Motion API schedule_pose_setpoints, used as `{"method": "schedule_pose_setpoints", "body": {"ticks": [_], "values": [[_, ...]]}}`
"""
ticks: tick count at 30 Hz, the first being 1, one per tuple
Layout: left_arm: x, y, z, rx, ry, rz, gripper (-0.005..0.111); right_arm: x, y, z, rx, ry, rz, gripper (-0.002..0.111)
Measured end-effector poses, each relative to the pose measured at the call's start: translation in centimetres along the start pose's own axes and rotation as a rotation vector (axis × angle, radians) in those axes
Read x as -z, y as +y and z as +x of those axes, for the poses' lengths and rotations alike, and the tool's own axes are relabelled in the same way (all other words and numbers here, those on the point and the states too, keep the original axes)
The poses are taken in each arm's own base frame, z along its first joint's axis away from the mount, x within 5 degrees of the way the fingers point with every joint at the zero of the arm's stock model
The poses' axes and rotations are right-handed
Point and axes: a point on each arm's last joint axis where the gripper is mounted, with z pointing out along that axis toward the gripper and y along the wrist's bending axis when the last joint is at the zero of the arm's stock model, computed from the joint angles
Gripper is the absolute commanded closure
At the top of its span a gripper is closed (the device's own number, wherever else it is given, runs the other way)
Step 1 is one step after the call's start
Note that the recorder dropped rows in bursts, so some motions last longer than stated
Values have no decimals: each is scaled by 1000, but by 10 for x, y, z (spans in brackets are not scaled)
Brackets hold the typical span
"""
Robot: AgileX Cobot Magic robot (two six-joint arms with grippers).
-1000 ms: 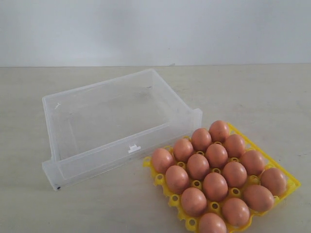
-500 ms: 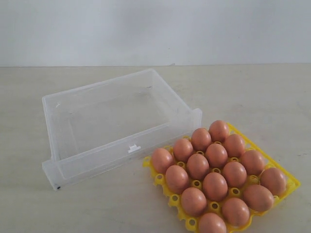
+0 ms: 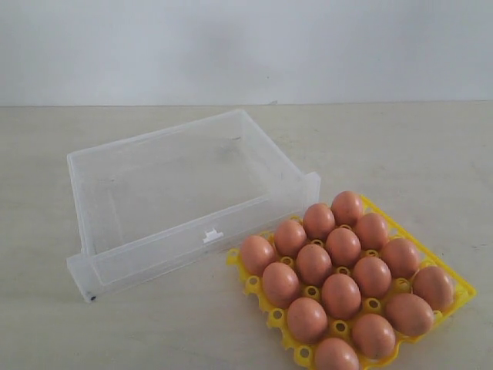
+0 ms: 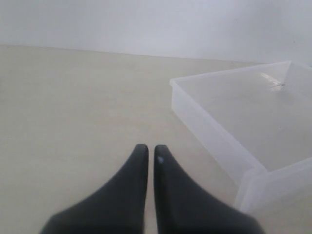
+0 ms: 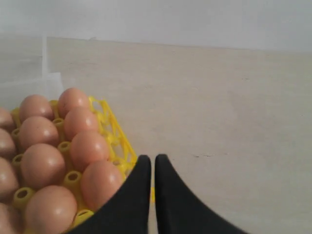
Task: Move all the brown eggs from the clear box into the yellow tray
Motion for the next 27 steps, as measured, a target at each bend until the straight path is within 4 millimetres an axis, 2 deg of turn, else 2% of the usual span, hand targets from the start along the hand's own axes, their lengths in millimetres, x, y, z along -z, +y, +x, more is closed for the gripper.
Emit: {"method": "schedule_pose_setpoints", "body": {"ticks": [7, 27], "values": [[0, 0, 0, 0, 0, 0, 103, 0, 7, 1, 78, 2, -127, 109], [0, 0, 0, 0, -5, 0, 103, 1, 8, -4, 75, -53, -138, 109]]}}
